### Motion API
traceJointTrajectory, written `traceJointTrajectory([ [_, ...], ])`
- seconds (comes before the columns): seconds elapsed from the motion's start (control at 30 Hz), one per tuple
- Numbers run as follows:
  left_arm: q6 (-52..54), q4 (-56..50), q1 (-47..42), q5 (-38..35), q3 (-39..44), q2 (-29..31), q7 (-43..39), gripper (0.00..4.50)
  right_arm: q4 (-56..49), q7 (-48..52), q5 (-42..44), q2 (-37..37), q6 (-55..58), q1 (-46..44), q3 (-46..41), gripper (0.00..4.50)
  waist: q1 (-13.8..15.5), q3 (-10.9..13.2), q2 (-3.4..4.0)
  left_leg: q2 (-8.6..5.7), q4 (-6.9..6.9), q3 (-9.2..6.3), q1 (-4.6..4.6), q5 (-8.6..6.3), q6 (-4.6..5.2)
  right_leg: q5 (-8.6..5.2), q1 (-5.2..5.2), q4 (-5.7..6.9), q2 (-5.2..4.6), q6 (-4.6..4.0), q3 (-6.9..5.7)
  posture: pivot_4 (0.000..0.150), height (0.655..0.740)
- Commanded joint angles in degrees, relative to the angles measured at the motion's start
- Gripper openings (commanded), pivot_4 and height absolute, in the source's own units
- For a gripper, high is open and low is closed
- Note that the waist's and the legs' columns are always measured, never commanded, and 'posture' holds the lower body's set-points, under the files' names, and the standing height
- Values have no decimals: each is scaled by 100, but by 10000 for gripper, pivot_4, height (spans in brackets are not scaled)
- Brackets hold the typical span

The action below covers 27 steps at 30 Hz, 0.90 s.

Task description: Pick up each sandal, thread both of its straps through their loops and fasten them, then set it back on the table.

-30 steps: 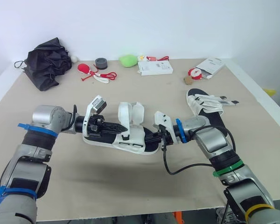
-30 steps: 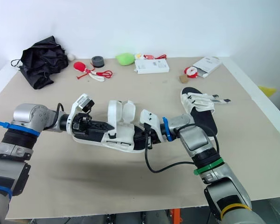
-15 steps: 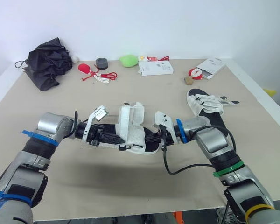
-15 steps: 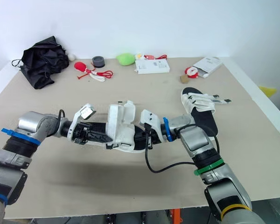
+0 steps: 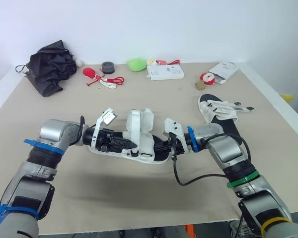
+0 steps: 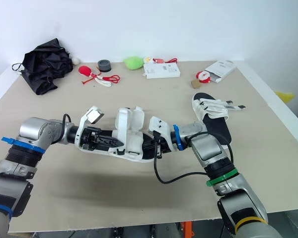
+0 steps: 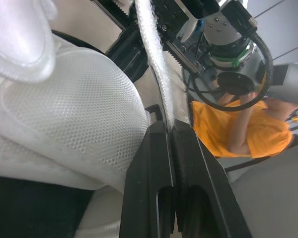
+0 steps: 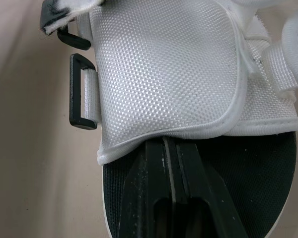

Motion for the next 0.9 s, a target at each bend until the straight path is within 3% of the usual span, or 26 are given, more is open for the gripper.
traceJointTrajectory([
  [0.03,-445,-211,-31,43,313,-42,144,185,168,-15,-97,-35,78,87,141,0,0,0,0,0,1,0,0,0,0,0,0,0,0,0,0,1500,7400],
  [0.4,384,-618,112,-528,522,107,184,185,247,-7,-89,-8,38,51,175,0,-5,0,0,0,1,0,2,1,0,0,1,4,3,0,0,1500,7400],
  [0.6,44,-832,415,-363,409,245,196,185,272,-5,-82,-3,29,43,173,0,-4,0,0,1,3,1,3,1,-1,0,1,5,2,1,3,1500,7400],
  [0.9,-140,-573,227,-494,788,-147,685,185,310,11,-103,-2,1,24,194,0,1,0,0,0,6,2,3,2,-1,4,3,6,0,3,3,1500,7400],
])
